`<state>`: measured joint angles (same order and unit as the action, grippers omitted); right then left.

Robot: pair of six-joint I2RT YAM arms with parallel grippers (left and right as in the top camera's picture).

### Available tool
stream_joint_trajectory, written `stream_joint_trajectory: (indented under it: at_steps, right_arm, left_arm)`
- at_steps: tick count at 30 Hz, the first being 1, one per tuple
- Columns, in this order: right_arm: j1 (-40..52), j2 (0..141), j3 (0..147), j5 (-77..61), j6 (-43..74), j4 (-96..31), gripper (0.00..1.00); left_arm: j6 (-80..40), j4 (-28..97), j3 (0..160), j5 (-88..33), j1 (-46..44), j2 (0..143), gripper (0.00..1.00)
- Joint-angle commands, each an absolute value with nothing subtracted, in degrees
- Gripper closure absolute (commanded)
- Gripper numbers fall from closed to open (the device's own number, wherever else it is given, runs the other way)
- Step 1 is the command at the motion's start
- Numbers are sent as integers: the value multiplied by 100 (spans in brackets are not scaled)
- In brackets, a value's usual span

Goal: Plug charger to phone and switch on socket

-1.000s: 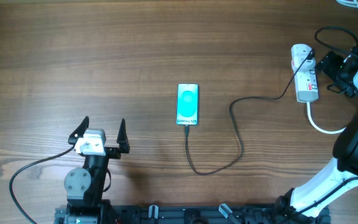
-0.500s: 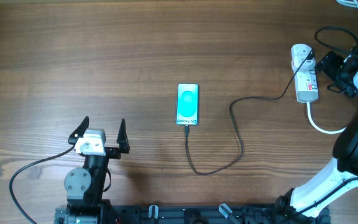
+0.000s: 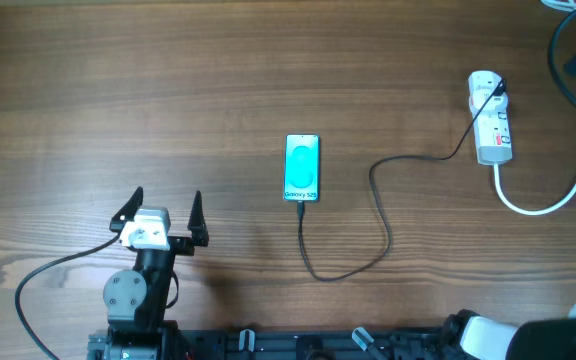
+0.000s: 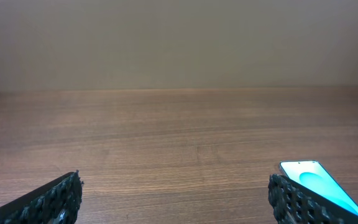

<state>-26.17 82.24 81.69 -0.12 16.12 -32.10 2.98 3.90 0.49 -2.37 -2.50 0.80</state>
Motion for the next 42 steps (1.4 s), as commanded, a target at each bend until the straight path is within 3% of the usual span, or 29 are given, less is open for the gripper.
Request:
stream_joint_trajectory:
  at_steps: [1,9,13,19,32,42]
  right_arm:
    - [-2567,7854,8165,60,1503,-3203,0]
    - [-1577,7773,7697,287,1496,-3221,0]
    - [-1055,7773,7065,47,871,-3146,1]
    - [-368,7634,5354,-235,-38,-1675,0]
    - [-327,7118,2388,-915,-130,-47,0]
    - [-329,6956,1570,-913,25,781,0]
  left_arm:
    - [427,438,32,-145,-202,19,0]
    - [427,438,32,-145,-202,19,0]
    - [427,438,32,-145,-202,19,0]
    - [427,438,32,-145,-202,19,0]
    - [427,438,32,-145,-202,19,0]
    - [427,438,32,-143,-202,19,0]
